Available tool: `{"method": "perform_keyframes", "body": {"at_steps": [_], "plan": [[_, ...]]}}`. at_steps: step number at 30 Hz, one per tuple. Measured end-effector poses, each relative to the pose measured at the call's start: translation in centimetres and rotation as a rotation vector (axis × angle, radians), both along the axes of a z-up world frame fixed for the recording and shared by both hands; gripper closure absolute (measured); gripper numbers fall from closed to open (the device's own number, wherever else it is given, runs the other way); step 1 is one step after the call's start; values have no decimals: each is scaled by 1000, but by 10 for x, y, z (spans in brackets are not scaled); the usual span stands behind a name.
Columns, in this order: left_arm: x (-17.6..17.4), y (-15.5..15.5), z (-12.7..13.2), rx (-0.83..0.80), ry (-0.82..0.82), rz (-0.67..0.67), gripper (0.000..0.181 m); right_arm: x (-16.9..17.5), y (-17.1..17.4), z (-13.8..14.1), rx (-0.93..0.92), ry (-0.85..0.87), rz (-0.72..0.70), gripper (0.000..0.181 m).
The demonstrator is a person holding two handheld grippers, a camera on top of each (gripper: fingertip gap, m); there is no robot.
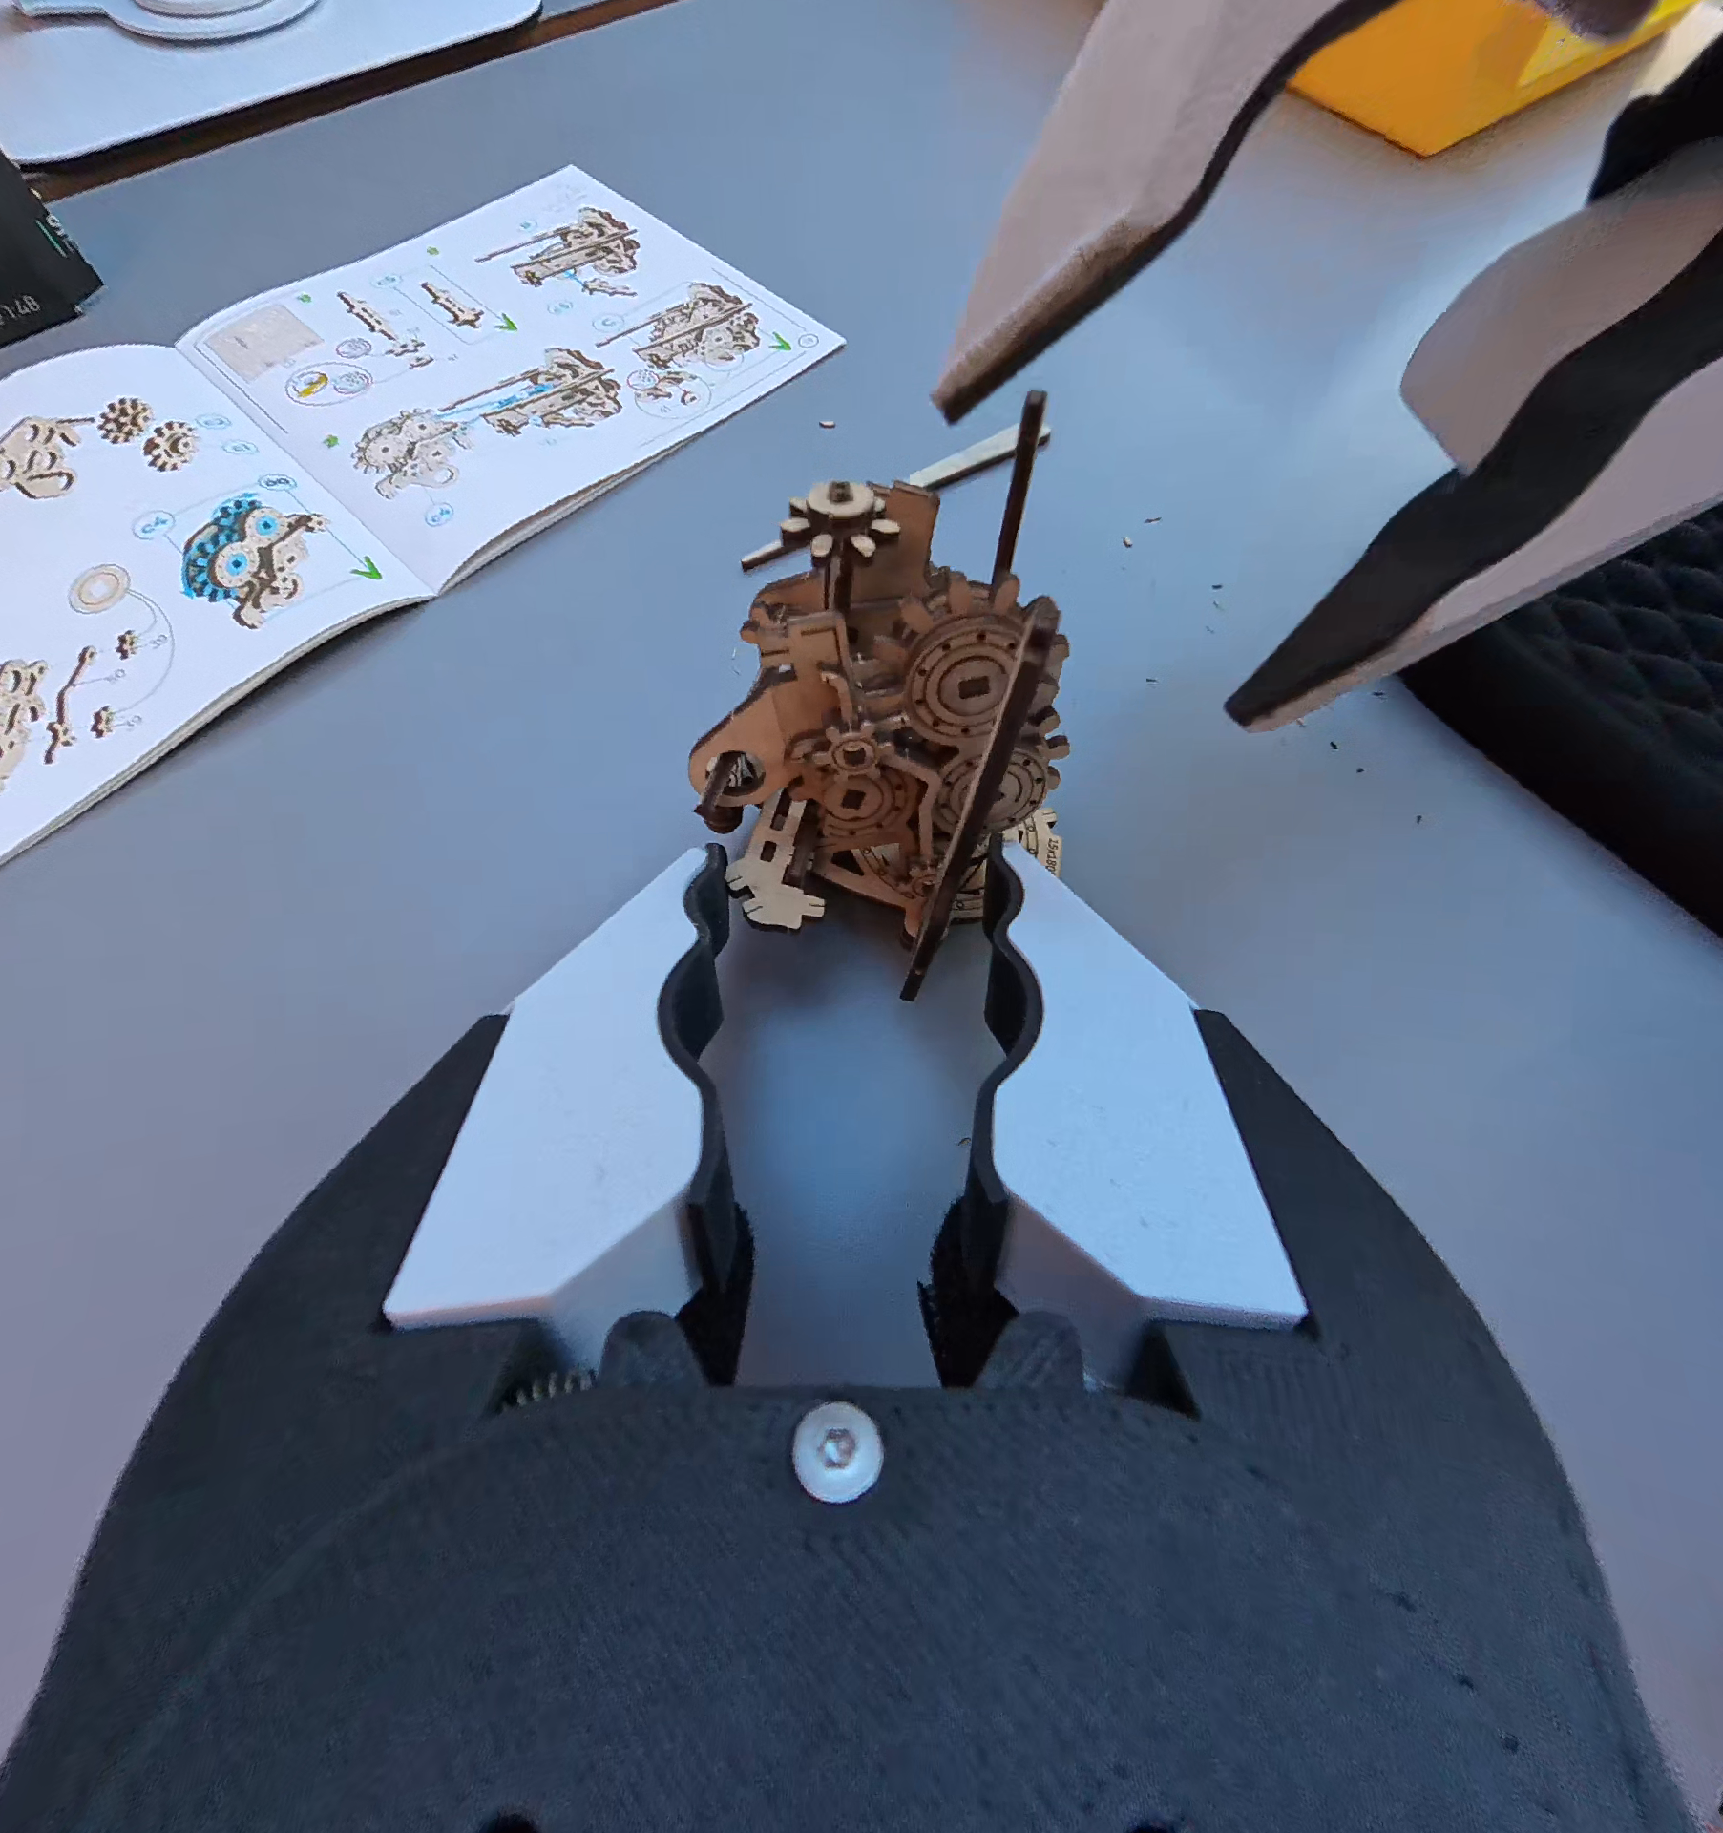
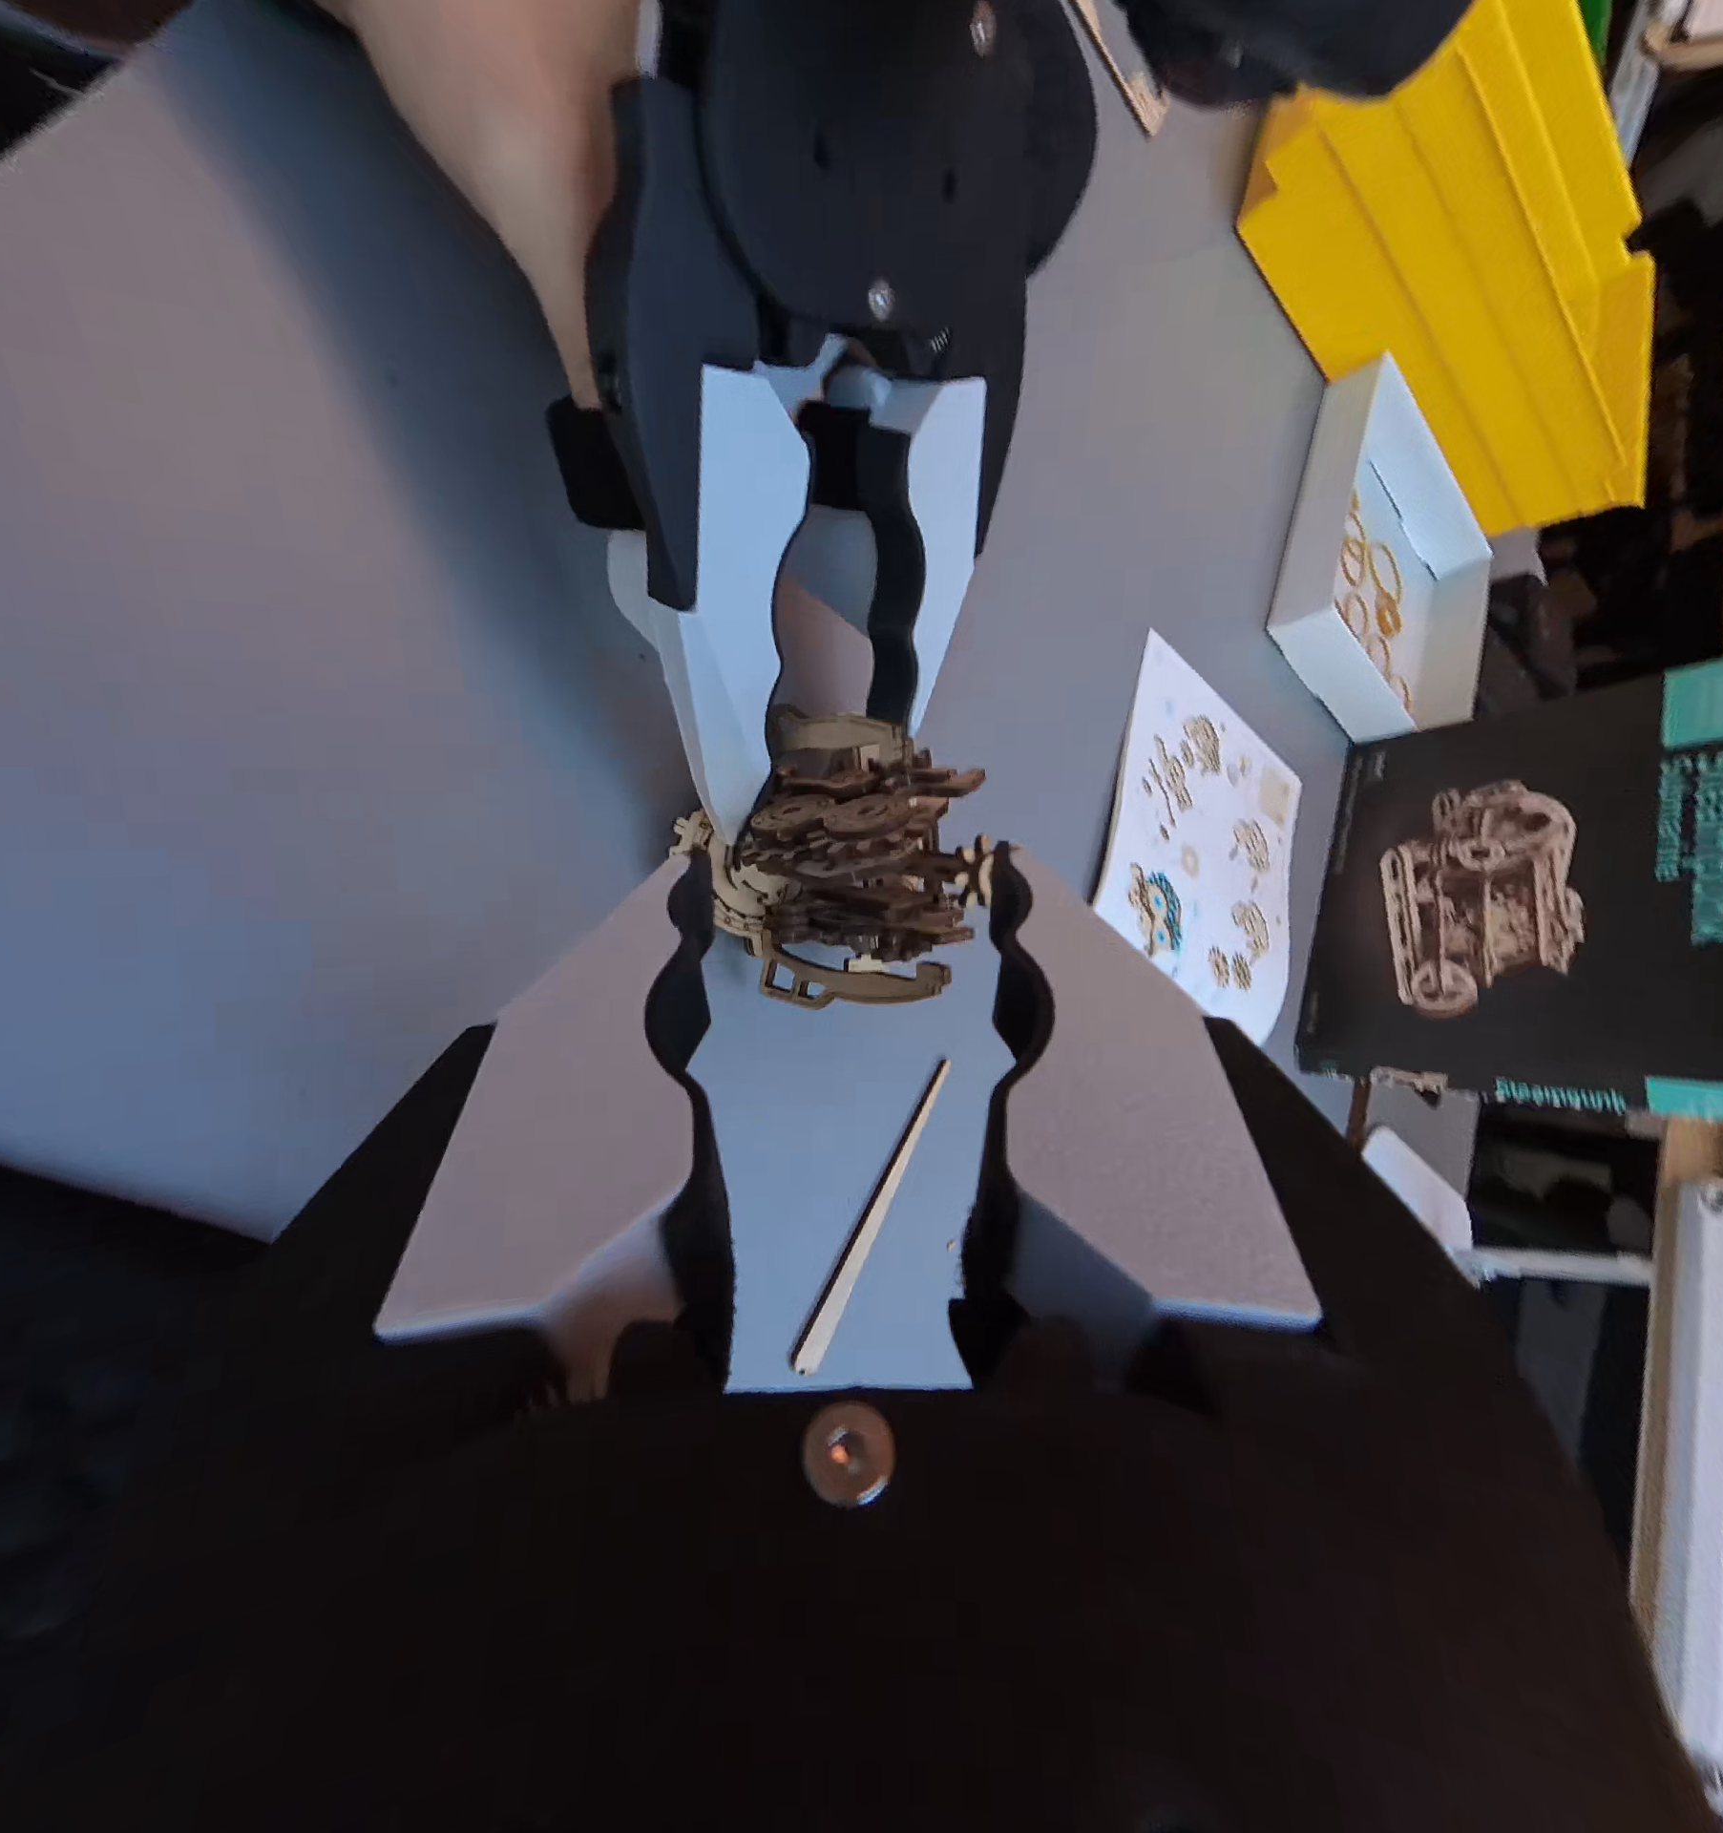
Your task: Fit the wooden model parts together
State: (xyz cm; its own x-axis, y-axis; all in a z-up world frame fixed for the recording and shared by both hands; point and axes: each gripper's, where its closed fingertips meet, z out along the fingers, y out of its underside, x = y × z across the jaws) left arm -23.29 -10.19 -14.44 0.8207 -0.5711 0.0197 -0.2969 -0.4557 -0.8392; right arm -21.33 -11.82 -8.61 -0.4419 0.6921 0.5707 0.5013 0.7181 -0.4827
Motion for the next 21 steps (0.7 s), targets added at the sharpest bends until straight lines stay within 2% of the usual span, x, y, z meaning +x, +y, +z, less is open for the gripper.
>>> {"method": "perform_keyframes", "body": {"at_steps": [6, 11, 17, 21], "plan": [[0, -1, -2, 5, 26, -33, 130, -5, -1, -8, 76, -154, 161, 120], [-1, -1, -1, 3, 18, -33, 130, -4, 0, -17, 137, -229, 196, 133], [0, 0, -1, 4, 13, -38, 131, -6, 1, -11, 88, -146, 121, 134], [-1, 0, 0, 9, 13, -28, 130, -4, 5, -4, -61, -32, -61, 139]]}}
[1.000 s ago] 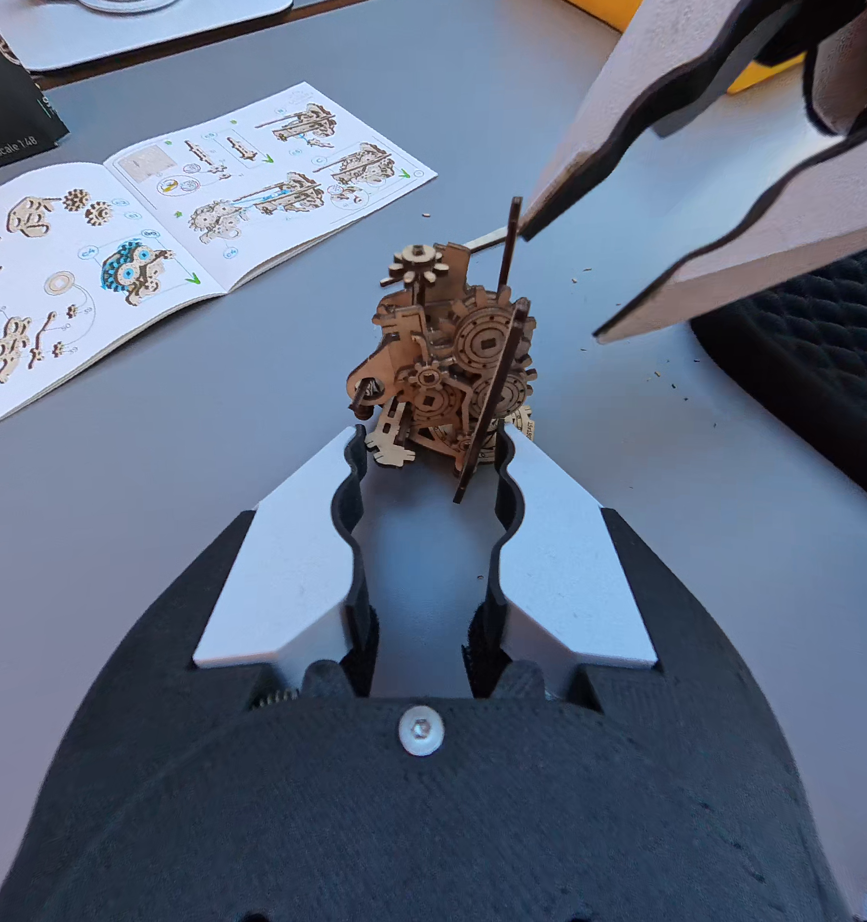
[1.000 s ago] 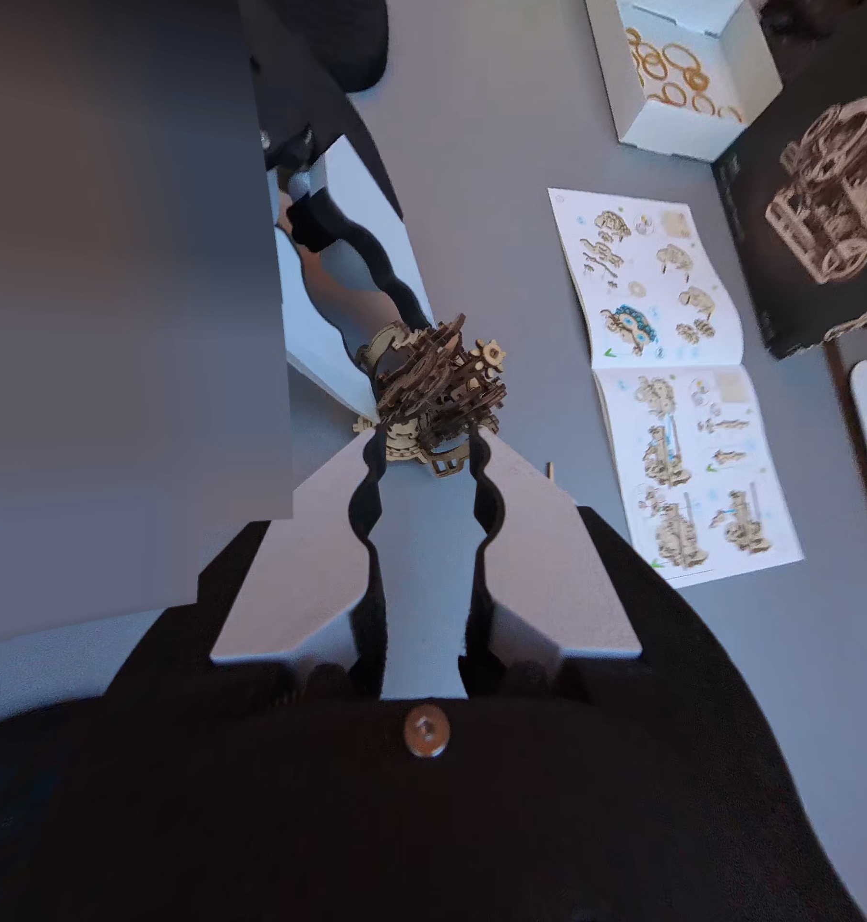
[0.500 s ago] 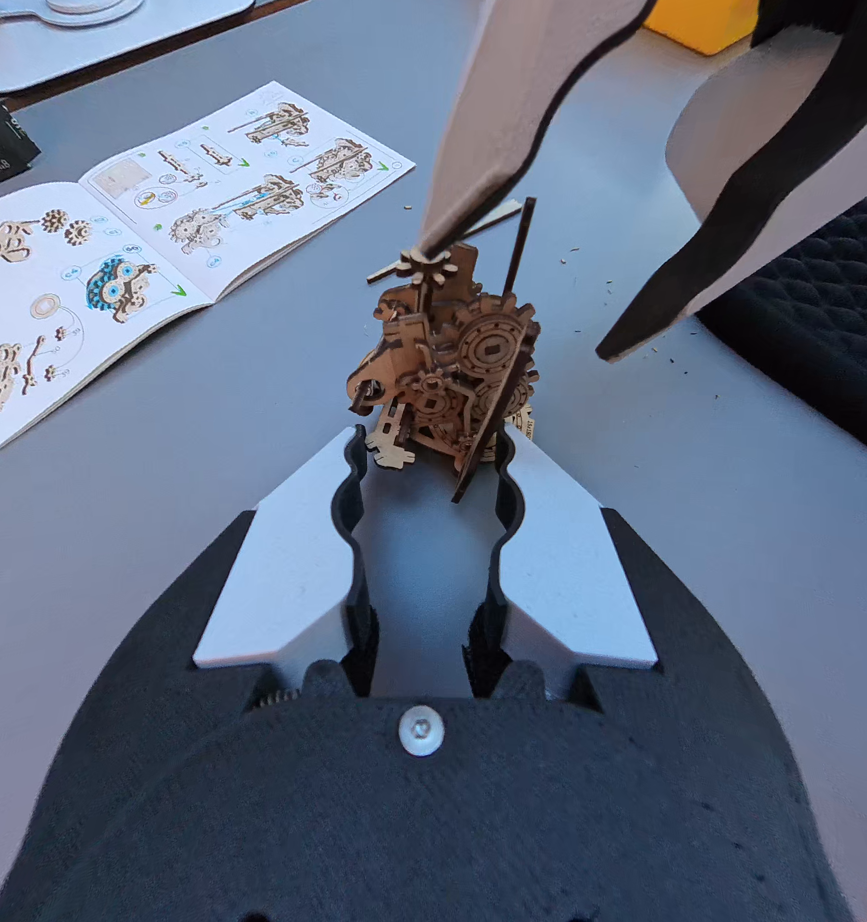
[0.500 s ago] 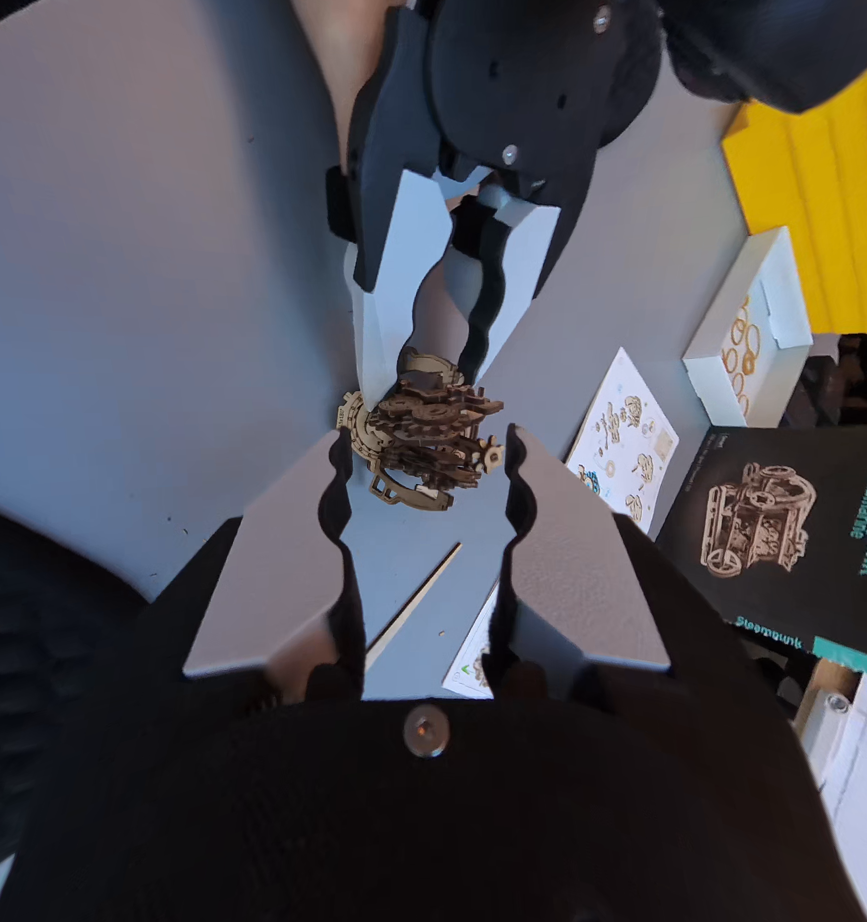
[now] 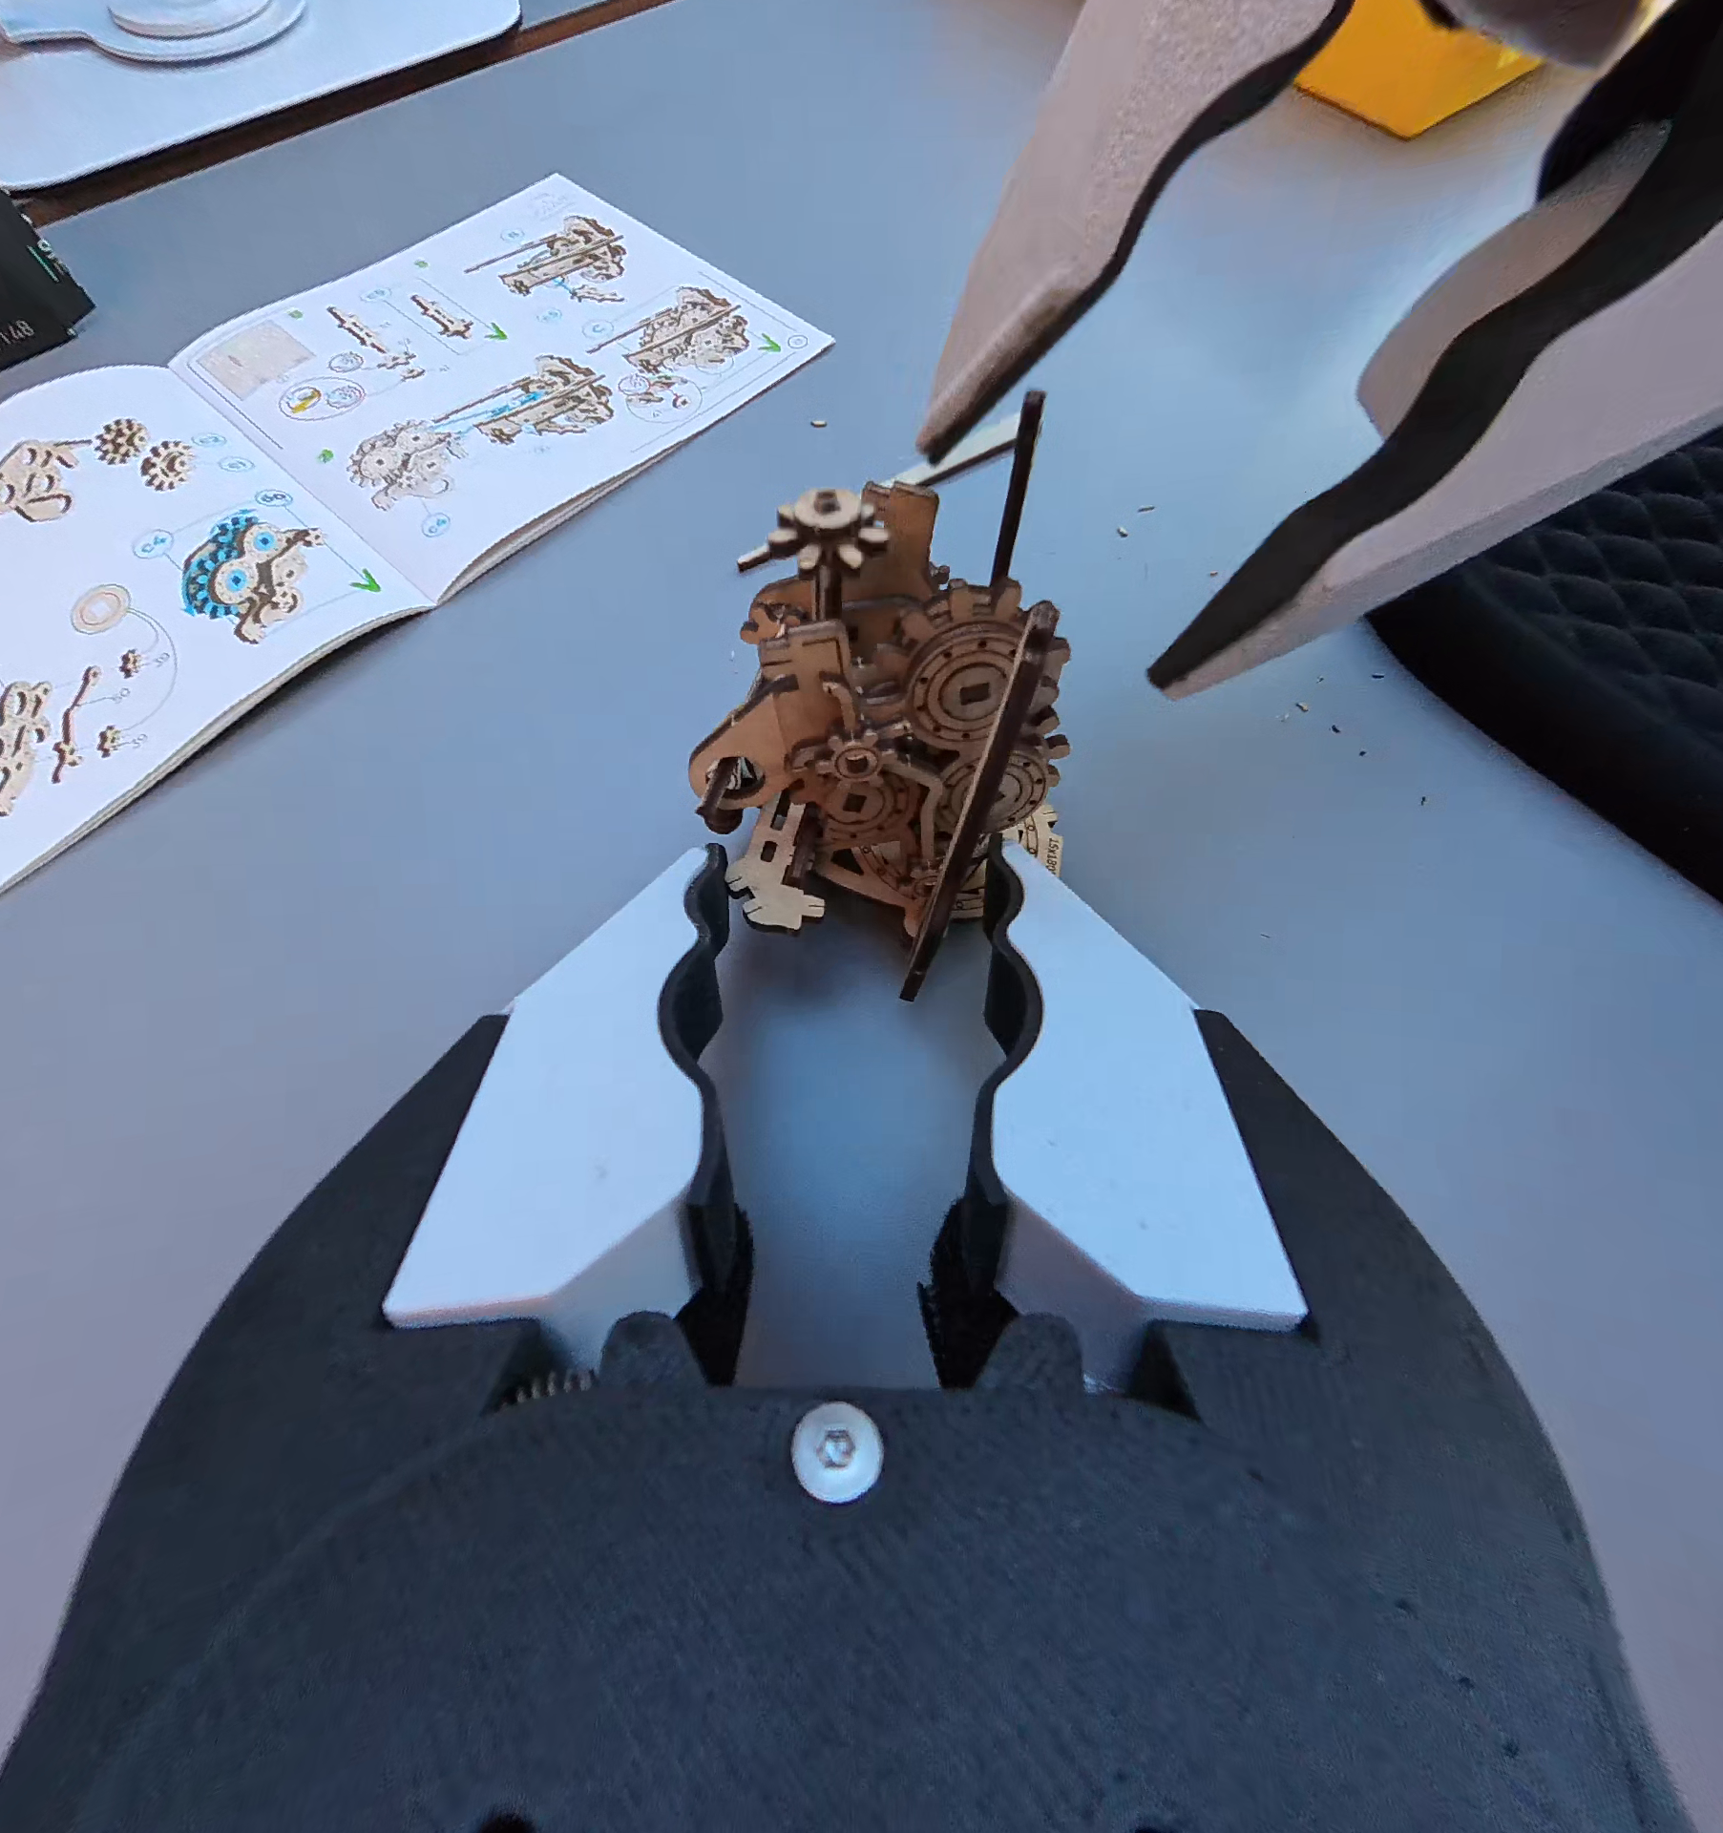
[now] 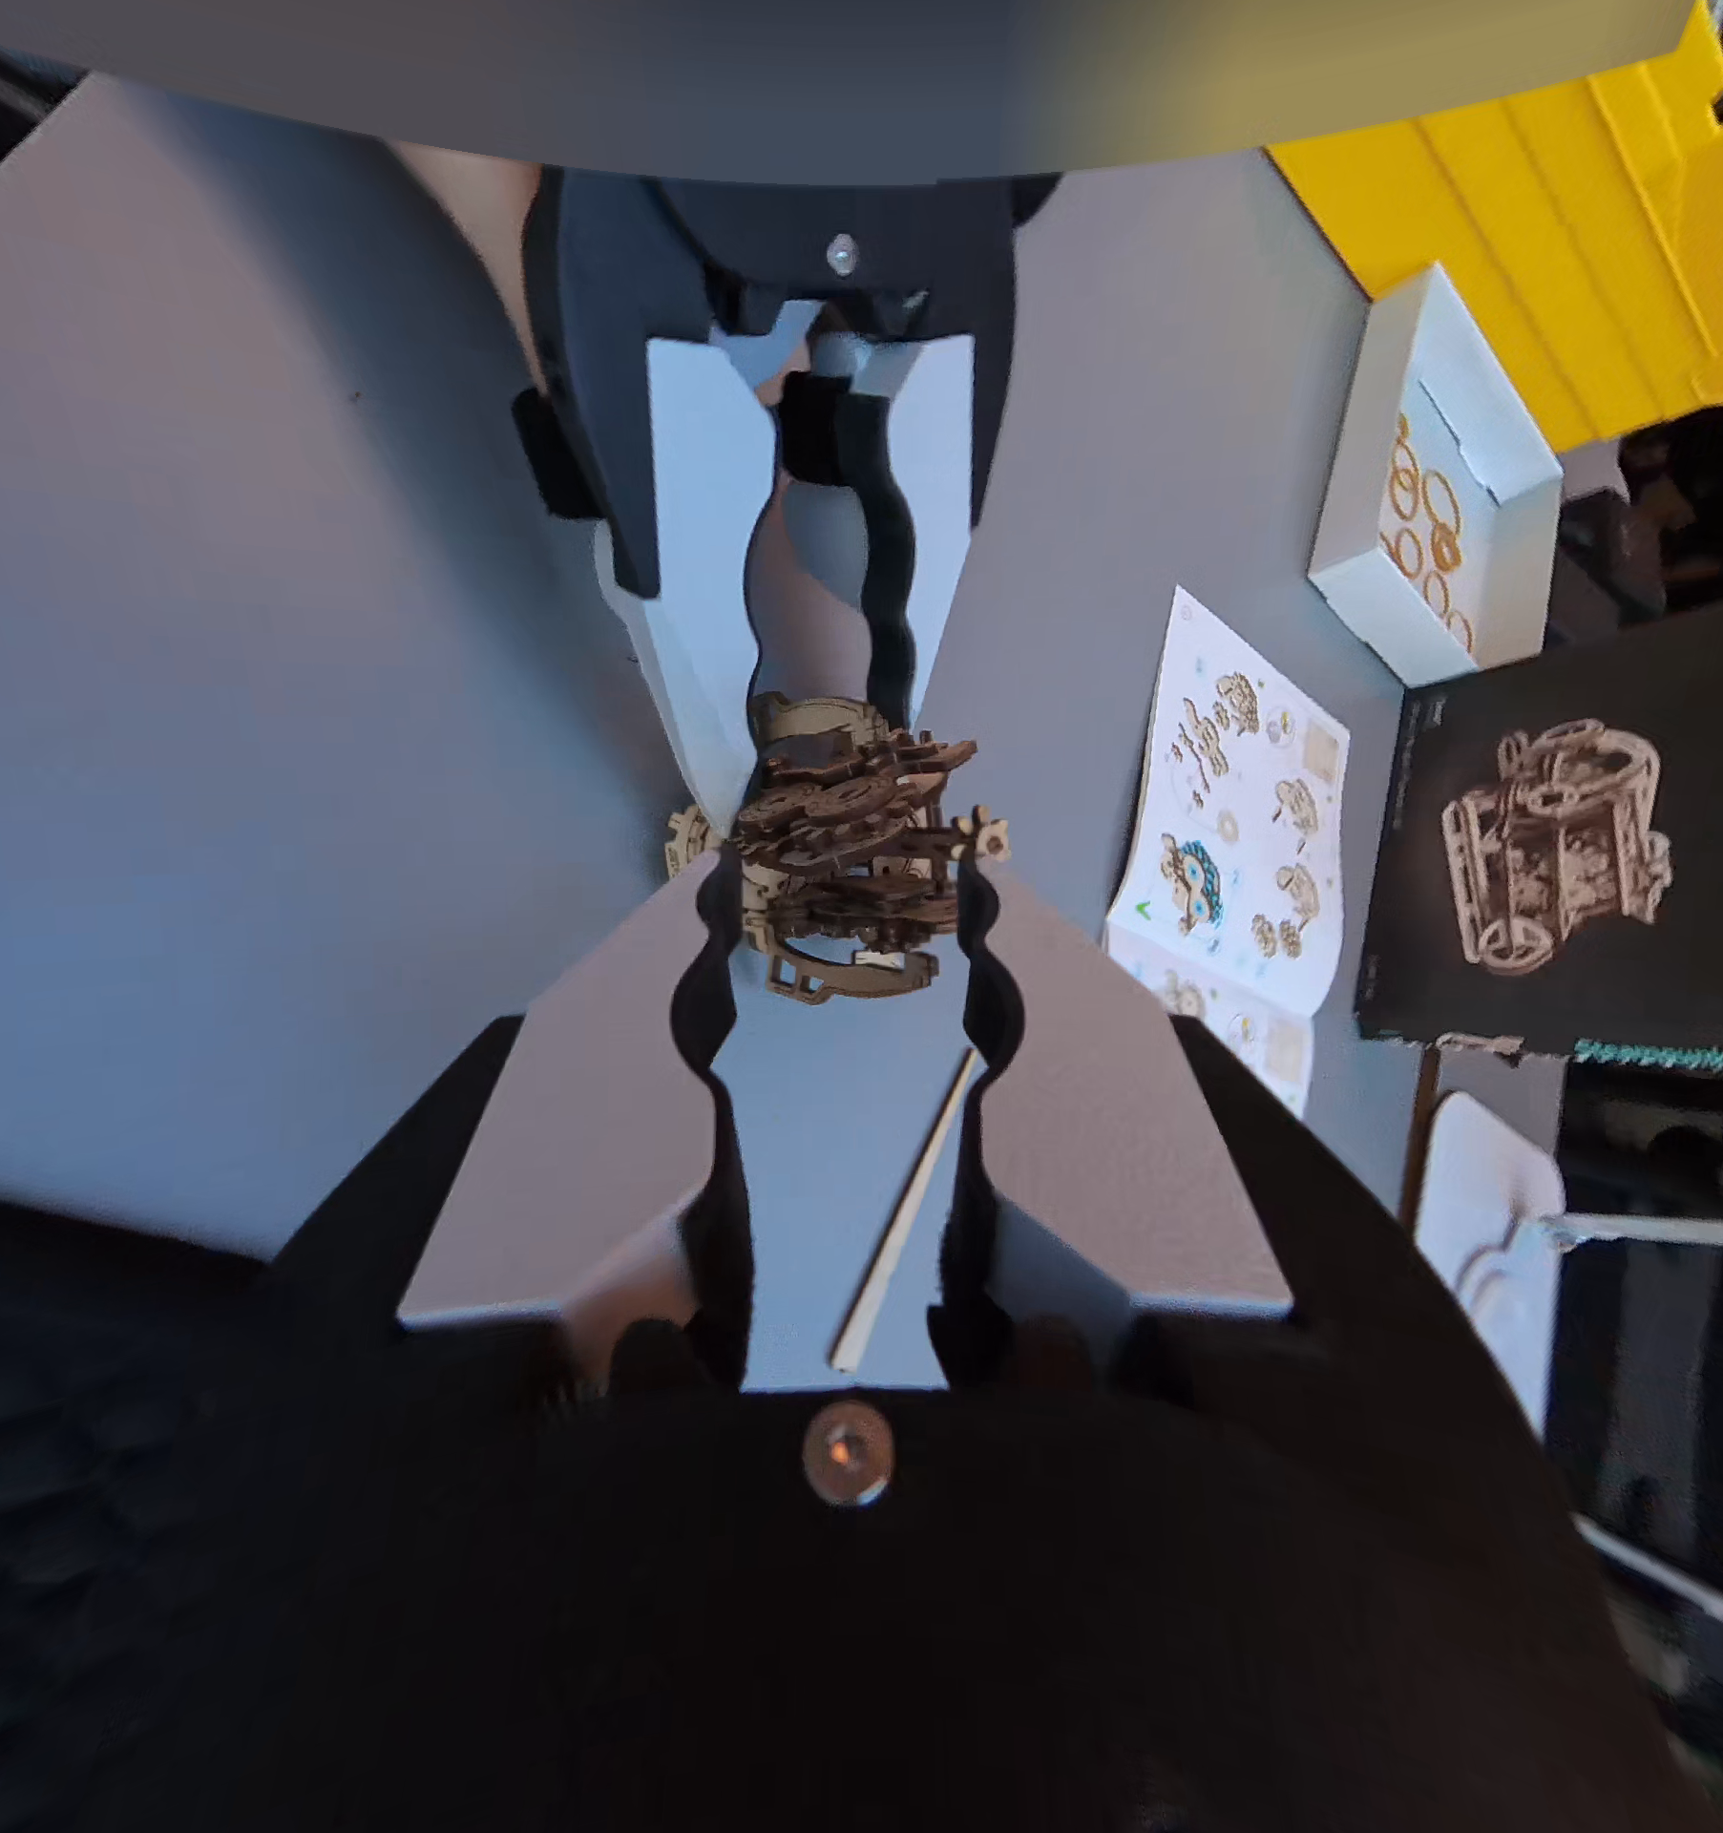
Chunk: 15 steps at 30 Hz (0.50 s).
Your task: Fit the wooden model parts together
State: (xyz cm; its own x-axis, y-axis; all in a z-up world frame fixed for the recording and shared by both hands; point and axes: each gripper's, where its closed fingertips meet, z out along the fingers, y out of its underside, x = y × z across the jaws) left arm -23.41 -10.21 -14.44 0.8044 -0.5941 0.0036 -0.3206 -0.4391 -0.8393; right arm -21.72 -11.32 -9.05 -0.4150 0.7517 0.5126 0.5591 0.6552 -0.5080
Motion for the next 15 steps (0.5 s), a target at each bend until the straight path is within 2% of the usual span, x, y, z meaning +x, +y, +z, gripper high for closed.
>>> {"method": "perform_keyframes", "body": {"at_steps": [5, 7, 11, 15], "plan": [[0, -1, -1, -2, 8, 21, 130, 5, 0, 13, -366, 195, -339, 145], [0, -1, -1, -8, 5, 31, 130, 7, -6, 8, -497, 212, -439, 148], [0, 0, -1, -15, -2, 54, 130, 8, -7, -6, -605, 248, -587, 151], [1, 1, -1, -3, 24, 67, 131, 7, 2, -14, -609, 282, -687, 152]]}}
